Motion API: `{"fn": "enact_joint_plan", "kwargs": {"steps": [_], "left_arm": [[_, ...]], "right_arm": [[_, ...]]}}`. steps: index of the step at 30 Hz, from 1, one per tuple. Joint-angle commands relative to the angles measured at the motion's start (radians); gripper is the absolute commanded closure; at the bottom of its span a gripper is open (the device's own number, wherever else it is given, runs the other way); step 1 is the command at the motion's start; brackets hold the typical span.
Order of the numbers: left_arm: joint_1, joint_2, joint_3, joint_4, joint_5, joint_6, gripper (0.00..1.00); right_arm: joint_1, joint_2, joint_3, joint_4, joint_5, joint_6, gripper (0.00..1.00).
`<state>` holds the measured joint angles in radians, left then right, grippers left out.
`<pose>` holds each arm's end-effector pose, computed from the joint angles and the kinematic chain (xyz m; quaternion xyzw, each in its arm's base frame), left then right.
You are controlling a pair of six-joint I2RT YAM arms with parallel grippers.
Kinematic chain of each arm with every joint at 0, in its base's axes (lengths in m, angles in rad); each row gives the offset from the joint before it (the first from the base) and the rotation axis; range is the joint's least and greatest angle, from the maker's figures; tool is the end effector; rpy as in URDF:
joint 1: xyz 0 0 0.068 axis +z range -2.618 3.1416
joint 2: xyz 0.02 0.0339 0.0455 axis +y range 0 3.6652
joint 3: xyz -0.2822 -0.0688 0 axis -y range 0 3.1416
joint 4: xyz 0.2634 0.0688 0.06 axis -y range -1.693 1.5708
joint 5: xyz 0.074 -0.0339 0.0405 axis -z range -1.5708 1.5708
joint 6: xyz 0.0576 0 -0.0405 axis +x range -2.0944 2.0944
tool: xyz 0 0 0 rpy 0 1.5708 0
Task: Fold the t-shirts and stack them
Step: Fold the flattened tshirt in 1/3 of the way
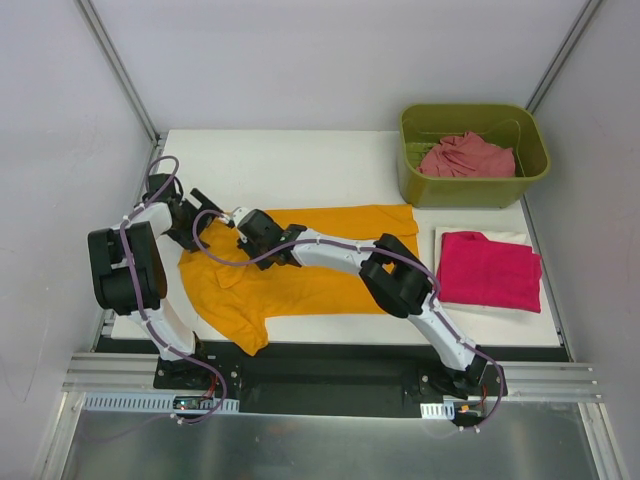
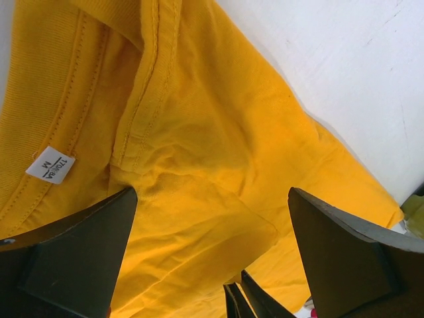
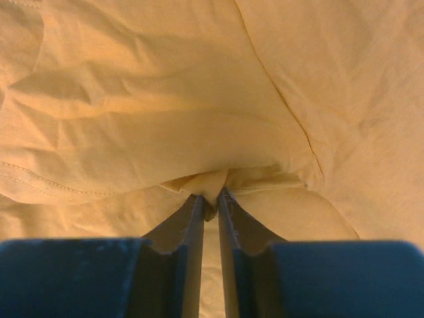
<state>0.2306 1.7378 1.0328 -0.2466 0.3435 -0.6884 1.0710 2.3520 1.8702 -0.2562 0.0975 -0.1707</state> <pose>0.3752 0.0682 0.1624 -0.3695 0.8642 -0.2267 0.2554 0.2815 0.5038 0.1566 -0.5154 0.7545 0.1356 0.3831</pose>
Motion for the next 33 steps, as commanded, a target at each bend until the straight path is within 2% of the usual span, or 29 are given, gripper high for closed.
{"fn": "enact_joint_plan", "kwargs": {"steps": [1, 3, 9, 13, 15, 18, 21, 22, 25, 27, 33], "left_arm": [[0.004, 0.028, 0.026, 0.007, -0.031, 0.018, 0.01], [0.006, 0.035, 0.032, 0.007, -0.038, 0.021, 0.01], [0.006, 0.055, 0.049, 0.007, -0.035, 0.03, 0.01], [0.006, 0.057, 0.053, 0.007, -0.038, 0.036, 0.01], [0.009, 0.055, 0.056, 0.006, -0.029, 0.044, 0.0], [0.007, 0.048, 0.062, 0.004, -0.026, 0.059, 0.01], [0.01, 0.034, 0.075, -0.014, 0.02, 0.066, 0.01], [0.01, 0.031, 0.075, -0.014, 0.028, 0.063, 0.01], [0.01, 0.008, 0.076, -0.019, 0.029, 0.056, 0.01], [0.012, -0.009, 0.084, -0.026, 0.011, 0.058, 0.01], [0.012, 0.006, 0.171, -0.104, -0.058, 0.088, 0.01]], "right_arm": [[0.006, -0.102, -0.02, 0.0, -0.018, -0.016, 0.89], [0.007, -0.129, -0.046, 0.001, -0.018, -0.03, 0.98], [0.017, -0.189, -0.1, -0.054, -0.042, -0.076, 1.0], [0.018, -0.227, -0.144, -0.087, -0.027, -0.082, 0.98], [0.017, -0.244, -0.163, -0.106, -0.018, -0.087, 0.91], [0.017, -0.263, -0.193, -0.139, 0.013, -0.093, 0.87], [0.017, -0.293, -0.22, -0.167, 0.083, -0.082, 0.38], [0.015, -0.318, -0.23, -0.172, 0.105, -0.064, 0.19], [0.0, -0.388, -0.256, -0.175, 0.168, -0.041, 0.01], [-0.019, -0.43, -0.298, -0.164, 0.188, -0.018, 0.0], [-0.181, -0.54, -0.428, -0.138, 0.225, 0.069, 0.0]]}}
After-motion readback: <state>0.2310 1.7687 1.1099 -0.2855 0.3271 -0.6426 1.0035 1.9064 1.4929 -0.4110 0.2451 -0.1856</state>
